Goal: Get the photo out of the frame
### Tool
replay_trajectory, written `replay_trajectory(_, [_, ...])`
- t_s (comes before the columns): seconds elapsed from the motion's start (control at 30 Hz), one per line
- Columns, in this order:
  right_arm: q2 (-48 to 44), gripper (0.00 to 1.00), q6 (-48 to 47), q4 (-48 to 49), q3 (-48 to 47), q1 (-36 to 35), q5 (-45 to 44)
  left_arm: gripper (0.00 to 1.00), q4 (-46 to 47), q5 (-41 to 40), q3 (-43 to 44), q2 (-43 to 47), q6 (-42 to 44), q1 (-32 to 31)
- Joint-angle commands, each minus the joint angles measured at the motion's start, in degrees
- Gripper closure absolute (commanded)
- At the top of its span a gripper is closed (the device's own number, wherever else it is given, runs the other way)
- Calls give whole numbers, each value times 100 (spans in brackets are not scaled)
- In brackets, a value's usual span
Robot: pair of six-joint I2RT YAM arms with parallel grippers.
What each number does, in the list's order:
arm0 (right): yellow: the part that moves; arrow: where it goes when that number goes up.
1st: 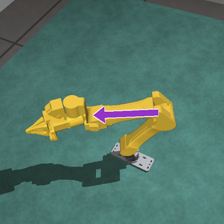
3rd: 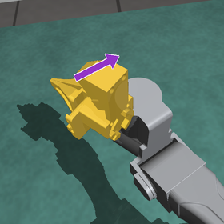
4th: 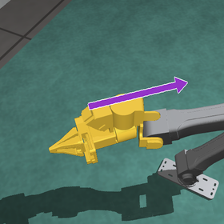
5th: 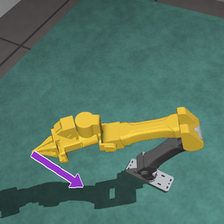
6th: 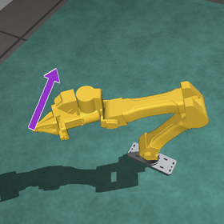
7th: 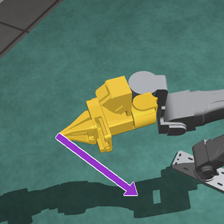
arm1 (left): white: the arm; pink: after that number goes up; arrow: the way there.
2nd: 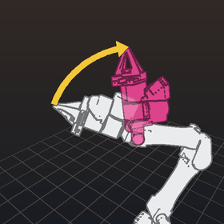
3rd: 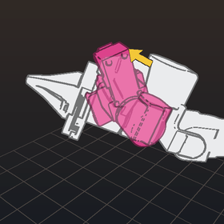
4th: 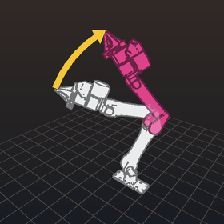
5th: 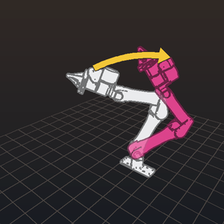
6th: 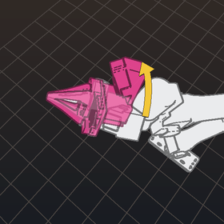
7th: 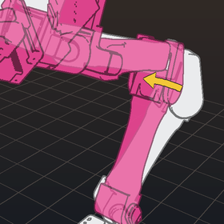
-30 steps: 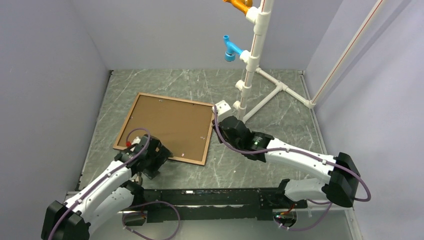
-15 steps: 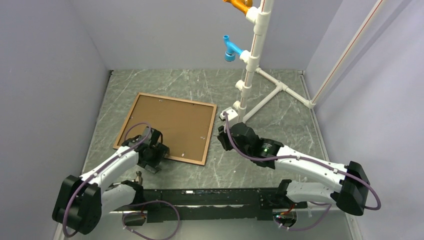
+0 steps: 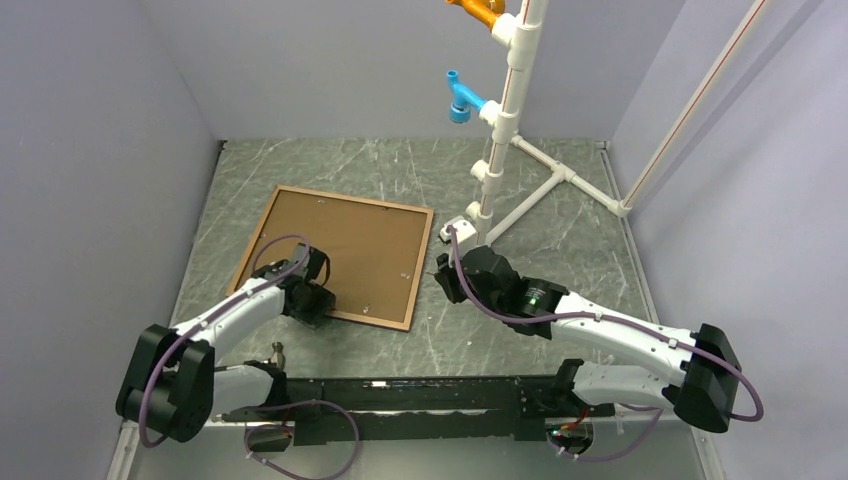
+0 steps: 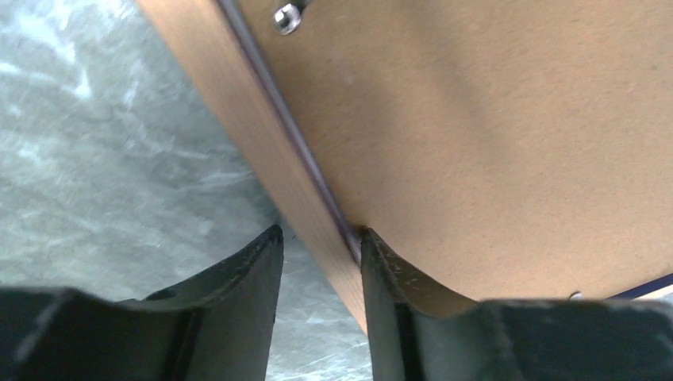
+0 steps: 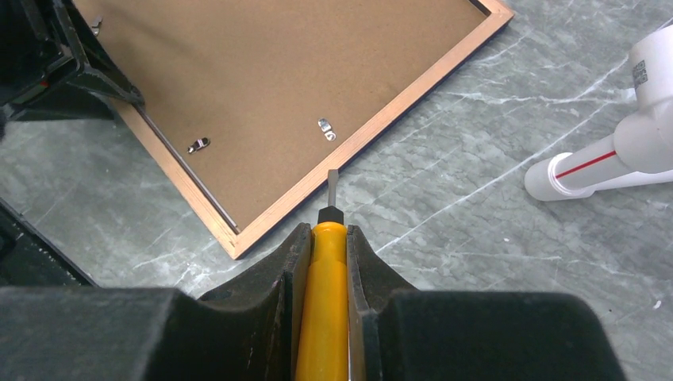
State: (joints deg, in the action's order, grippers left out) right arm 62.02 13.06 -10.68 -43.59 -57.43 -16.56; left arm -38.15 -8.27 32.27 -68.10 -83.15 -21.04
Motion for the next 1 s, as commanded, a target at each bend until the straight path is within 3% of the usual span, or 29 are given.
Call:
replay_trajectory(0.0, [-78,100,-58,154,-10,1,95,59,252,-466,156,-240,814,176])
replay_trajectory(0.17, [-185,100,-41,148,67,3,61,77,657,-512,146,-321,2133,320])
replay_trajectory(0.23, [-228,100,-32,153,110,1,58,79,608,-670,235,-295,2621,341])
replay_trajectory(0.37, [-252,100,-23,200,207,1,64,97,669,-861,485,-208,3777,487])
replay_trajectory(0.5, [-253,100,-23,245,266,3,82,100,675,-896,868,-407,4945,630])
replay_trajectory(0.6, [-252,100,-38,257,283,2,106,100,590,-751,1099,-751,5541,898])
replay_trajectory(0.83, [-410,100,-24,123,317,2,65,98,662,-3,1272,-1174,5586,1577])
replay_trajectory(0.87, [-452,100,-11,107,331,0,57,94,609,79,1325,-1246,5568,1651])
replay_trajectory(0.97, [-512,100,-5,66,351,2,58,62,459,365,1470,-1419,5439,1889])
